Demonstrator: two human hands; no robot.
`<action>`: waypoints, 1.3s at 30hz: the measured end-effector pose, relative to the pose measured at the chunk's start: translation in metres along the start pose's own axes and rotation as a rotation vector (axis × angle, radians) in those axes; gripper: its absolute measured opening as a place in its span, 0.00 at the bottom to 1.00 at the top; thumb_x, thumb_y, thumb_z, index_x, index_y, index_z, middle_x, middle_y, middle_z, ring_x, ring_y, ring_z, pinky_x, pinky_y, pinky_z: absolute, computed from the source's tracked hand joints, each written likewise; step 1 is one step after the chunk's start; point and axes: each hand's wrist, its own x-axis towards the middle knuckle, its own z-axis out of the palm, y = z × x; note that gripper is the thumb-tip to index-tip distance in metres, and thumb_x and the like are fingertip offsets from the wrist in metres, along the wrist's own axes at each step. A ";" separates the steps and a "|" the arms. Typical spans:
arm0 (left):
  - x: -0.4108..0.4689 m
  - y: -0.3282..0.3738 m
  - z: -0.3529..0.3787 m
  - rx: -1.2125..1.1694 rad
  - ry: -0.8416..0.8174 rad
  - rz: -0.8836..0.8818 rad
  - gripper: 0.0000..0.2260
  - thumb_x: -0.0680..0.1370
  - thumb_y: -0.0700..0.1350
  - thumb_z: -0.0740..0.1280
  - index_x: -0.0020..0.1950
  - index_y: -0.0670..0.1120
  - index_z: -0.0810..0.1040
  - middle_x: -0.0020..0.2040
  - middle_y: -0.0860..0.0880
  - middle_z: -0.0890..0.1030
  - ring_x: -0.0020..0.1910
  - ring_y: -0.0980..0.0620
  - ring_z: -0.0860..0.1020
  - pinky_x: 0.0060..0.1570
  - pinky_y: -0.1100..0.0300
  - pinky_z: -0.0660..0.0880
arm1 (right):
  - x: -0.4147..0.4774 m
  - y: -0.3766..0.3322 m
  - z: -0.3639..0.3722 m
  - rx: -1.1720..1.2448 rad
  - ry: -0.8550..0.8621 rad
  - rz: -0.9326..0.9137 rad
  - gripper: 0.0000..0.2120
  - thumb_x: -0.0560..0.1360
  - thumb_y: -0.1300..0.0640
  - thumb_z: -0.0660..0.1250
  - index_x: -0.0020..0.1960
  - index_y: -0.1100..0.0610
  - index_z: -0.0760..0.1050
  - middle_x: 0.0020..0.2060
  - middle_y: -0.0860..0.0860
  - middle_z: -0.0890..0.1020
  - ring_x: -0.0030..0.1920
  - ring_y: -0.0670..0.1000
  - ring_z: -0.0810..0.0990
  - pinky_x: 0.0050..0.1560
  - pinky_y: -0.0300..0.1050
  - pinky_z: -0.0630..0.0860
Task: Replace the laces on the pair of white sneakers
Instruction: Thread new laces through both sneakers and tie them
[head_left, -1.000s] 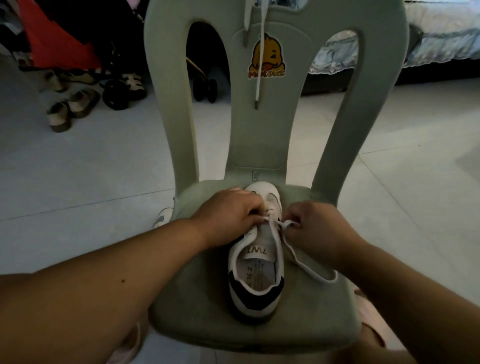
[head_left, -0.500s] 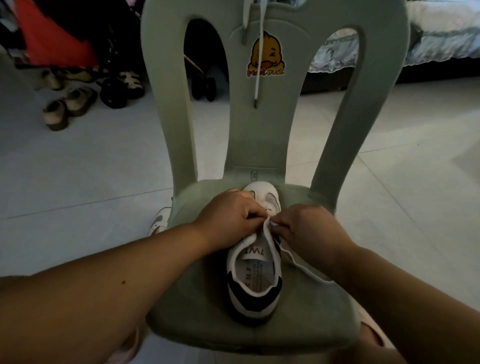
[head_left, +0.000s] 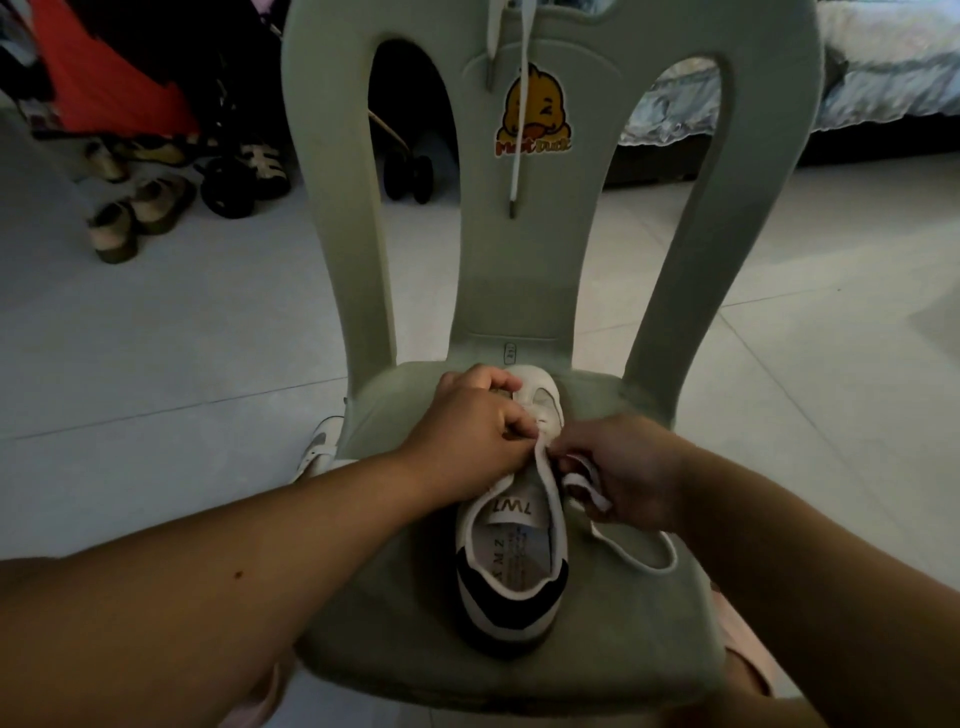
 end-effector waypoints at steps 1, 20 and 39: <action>0.000 0.000 0.000 -0.008 -0.002 -0.006 0.05 0.74 0.51 0.71 0.47 0.53 0.85 0.64 0.53 0.70 0.65 0.51 0.61 0.65 0.61 0.62 | 0.001 0.001 -0.002 -0.210 0.047 -0.100 0.07 0.76 0.57 0.65 0.41 0.57 0.77 0.32 0.51 0.79 0.28 0.47 0.76 0.26 0.38 0.69; 0.001 0.007 0.000 -0.049 -0.071 -0.092 0.08 0.77 0.49 0.67 0.52 0.50 0.84 0.66 0.50 0.68 0.68 0.53 0.63 0.70 0.57 0.57 | 0.004 0.001 -0.003 0.191 -0.066 0.104 0.10 0.76 0.61 0.63 0.36 0.60 0.74 0.26 0.52 0.74 0.23 0.48 0.72 0.21 0.37 0.69; 0.002 0.048 -0.011 -0.021 -0.232 0.272 0.11 0.81 0.48 0.60 0.58 0.51 0.80 0.43 0.58 0.75 0.47 0.55 0.75 0.48 0.59 0.72 | -0.065 -0.031 -0.066 -0.058 0.080 -0.347 0.07 0.70 0.65 0.59 0.38 0.63 0.76 0.34 0.56 0.81 0.39 0.54 0.81 0.44 0.50 0.75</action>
